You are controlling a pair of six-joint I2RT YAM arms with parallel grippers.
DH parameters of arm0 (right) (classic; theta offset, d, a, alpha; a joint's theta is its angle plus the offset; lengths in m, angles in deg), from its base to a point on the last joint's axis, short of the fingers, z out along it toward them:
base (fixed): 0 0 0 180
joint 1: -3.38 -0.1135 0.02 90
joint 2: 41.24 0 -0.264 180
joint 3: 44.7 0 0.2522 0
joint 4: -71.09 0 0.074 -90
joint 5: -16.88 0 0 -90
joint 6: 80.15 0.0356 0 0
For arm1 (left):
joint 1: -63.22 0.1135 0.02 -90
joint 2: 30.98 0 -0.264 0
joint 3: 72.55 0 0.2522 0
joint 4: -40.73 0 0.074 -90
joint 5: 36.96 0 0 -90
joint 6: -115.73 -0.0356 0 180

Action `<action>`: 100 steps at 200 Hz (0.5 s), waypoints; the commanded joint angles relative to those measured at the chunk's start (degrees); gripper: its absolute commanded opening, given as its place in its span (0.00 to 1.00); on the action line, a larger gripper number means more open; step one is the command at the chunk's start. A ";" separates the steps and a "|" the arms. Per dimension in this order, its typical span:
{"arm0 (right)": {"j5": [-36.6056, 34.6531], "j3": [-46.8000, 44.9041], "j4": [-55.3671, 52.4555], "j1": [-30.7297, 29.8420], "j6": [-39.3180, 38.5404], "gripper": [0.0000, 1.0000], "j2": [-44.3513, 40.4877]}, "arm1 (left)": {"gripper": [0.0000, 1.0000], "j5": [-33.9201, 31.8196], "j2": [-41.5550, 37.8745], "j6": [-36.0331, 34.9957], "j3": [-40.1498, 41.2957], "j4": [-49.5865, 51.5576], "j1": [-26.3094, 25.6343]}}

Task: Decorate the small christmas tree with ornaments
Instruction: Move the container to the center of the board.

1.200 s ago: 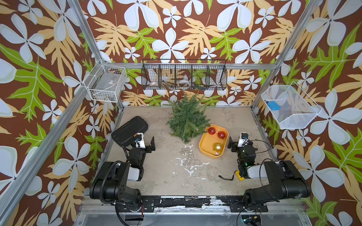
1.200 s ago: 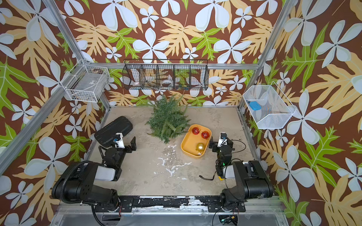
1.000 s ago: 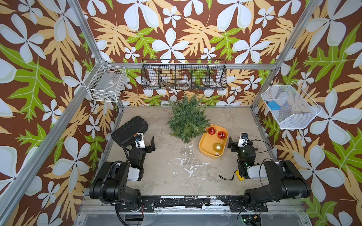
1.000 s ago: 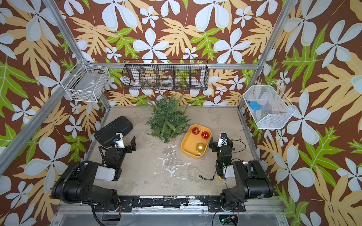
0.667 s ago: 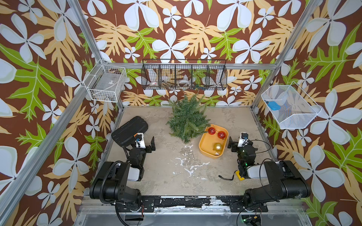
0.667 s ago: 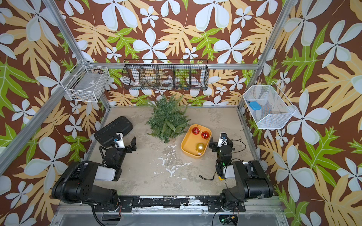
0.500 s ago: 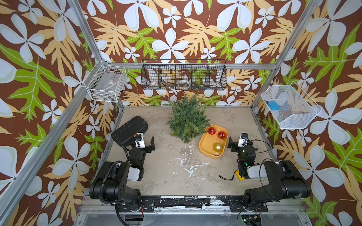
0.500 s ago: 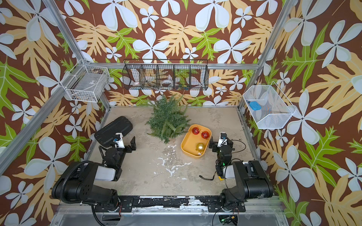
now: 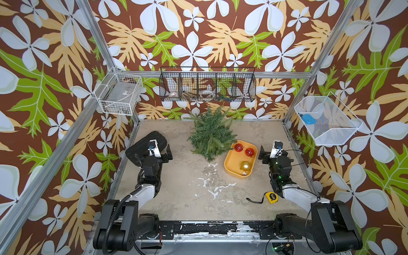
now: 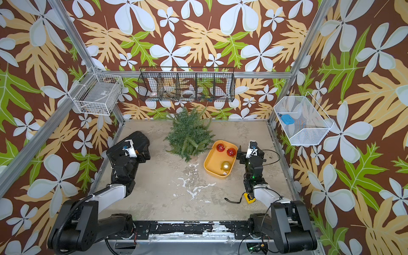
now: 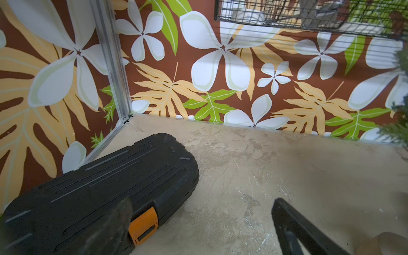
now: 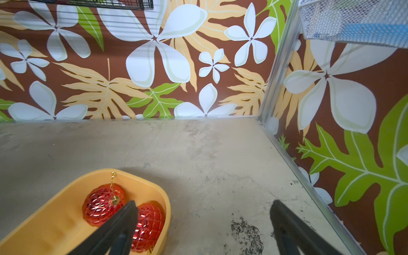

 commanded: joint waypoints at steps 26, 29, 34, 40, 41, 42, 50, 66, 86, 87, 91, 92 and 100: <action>8.31 5.22 -26.96 -0.15 10.95 0.86 -5.33 | 1.00 1.34 -3.08 10.11 -10.92 29.34 -0.06; 8.64 5.65 -28.00 -0.19 11.85 0.84 -5.26 | 0.99 2.05 -3.44 10.43 -11.28 30.31 -0.07; 9.57 6.81 -30.26 -0.16 13.08 0.81 -4.87 | 0.98 3.21 -4.19 11.11 -11.73 31.64 -0.07; 11.37 8.47 -33.23 -0.18 13.69 0.77 -4.09 | 0.98 4.06 -5.10 12.76 -12.07 32.94 -0.07; 11.52 8.73 -33.68 -0.12 13.73 0.76 -3.91 | 0.98 4.17 -5.30 13.07 -12.10 33.13 -0.03; 12.00 8.87 -34.12 -0.13 13.74 0.75 -3.74 | 0.98 4.22 -5.45 13.40 -12.16 33.45 0.00; 14.36 10.98 -37.16 -0.15 14.57 0.72 -2.10 | 0.98 5.00 -6.69 15.39 -12.30 34.91 -0.07; 15.02 15.31 -43.44 -0.22 17.91 0.63 2.14 | 0.97 7.67 -8.97 16.18 -12.19 35.85 -0.10; 13.78 19.76 -49.34 -0.71 20.88 0.55 7.00 | 0.97 7.43 -11.00 15.66 -12.52 35.75 -0.07; 13.78 19.92 -49.47 -0.74 20.97 0.54 7.21 | 0.97 7.26 -11.07 15.66 -12.54 35.68 -0.07; 13.81 20.40 -49.90 -0.90 21.40 0.54 8.04 | 0.97 6.97 -11.19 15.62 -12.69 35.70 -0.03; 13.80 20.46 -50.01 -0.96 21.49 0.53 8.21 | 0.97 6.89 -11.16 15.60 -12.76 35.70 -0.05; 13.63 21.39 -50.97 -1.25 22.14 0.52 9.72 | 0.97 6.79 -11.35 15.43 -13.16 35.78 -0.04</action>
